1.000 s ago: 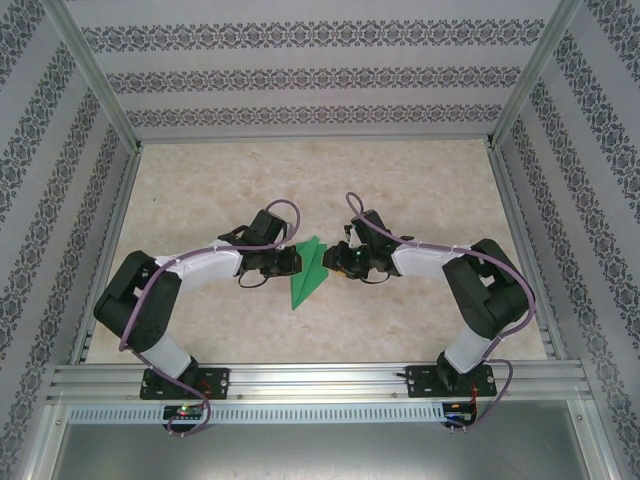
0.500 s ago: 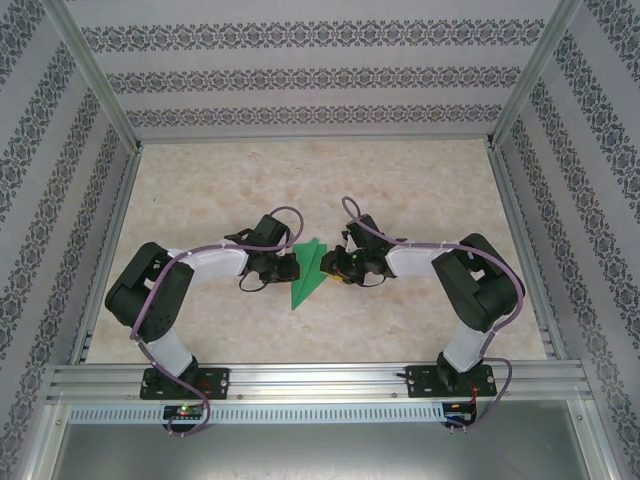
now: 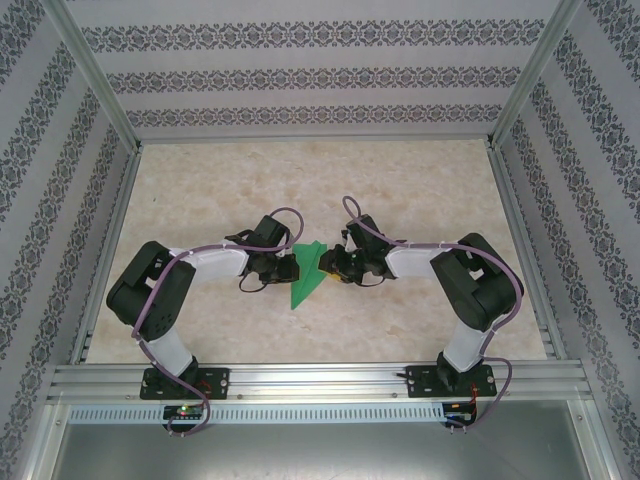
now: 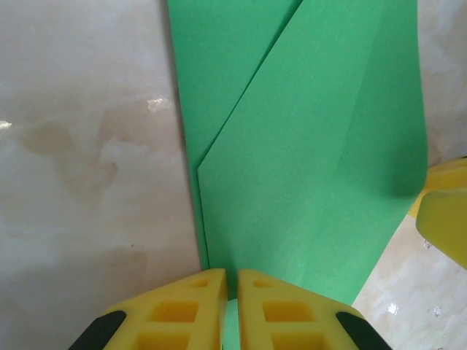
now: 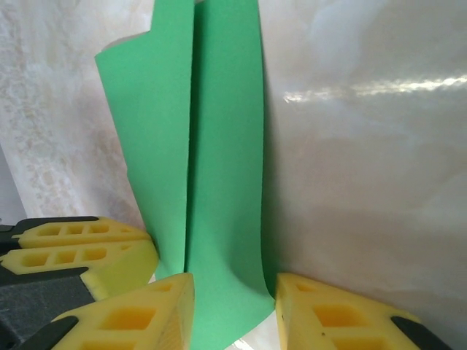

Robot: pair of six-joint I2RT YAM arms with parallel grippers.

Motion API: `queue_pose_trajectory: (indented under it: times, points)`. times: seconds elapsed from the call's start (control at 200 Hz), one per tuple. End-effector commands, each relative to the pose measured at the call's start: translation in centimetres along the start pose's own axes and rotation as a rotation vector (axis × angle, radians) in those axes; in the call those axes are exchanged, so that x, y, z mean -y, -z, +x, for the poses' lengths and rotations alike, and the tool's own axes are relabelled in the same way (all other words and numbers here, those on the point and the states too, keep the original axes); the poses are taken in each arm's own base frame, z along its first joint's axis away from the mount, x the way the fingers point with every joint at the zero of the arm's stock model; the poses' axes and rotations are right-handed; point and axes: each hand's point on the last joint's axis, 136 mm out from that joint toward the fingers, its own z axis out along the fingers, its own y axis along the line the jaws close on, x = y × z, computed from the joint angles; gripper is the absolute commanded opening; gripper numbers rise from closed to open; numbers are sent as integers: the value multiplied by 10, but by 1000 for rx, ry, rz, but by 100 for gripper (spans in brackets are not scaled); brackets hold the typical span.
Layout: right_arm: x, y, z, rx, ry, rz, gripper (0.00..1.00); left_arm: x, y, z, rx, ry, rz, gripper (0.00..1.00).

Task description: Fold a paper plane with a square sheet of paper (pick it up from the middle)

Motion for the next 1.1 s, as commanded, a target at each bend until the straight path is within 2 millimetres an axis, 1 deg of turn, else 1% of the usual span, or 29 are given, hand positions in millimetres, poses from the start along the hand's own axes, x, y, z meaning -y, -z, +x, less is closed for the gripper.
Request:
queue_pose_trajectory:
  times: [0.0, 0.17, 0.35, 0.455, 0.555, 0.709, 0.834, 0.909, 0.989, 1.094]
  points:
    - [-7, 2, -4, 27, 4, -21, 35, -18, -8, 16, -47, 6, -38, 15]
    - [-21, 2, -2, 20, 17, -101, 36, -17, -8, 16, -46, 11, -34, 15]
    - [-36, 7, -7, 47, 39, -175, 36, -16, -8, 15, -40, 14, -30, 14]
    - [-30, 6, -7, 53, 32, -150, 37, -16, -8, 16, -40, 14, -27, 14]
    - [-30, 2, -3, 37, 24, -165, 39, -16, -8, 17, -42, 17, -24, 15]
    - [-32, 5, 2, 54, 15, -170, 41, -15, -7, 17, -35, 22, -16, 14]
    - [-39, -3, 0, 37, 27, -187, 40, -12, -8, 16, -30, 30, 3, 14]
    - [-40, -6, -1, 39, 25, -196, 37, -8, -8, 16, -34, 23, 24, 11]
    - [-39, -8, -5, 44, 29, -193, 36, -8, -7, 17, -31, 20, 31, 9]
    - [-33, -8, -6, 41, 11, -173, 36, -11, -5, 19, -36, 24, 13, 9]
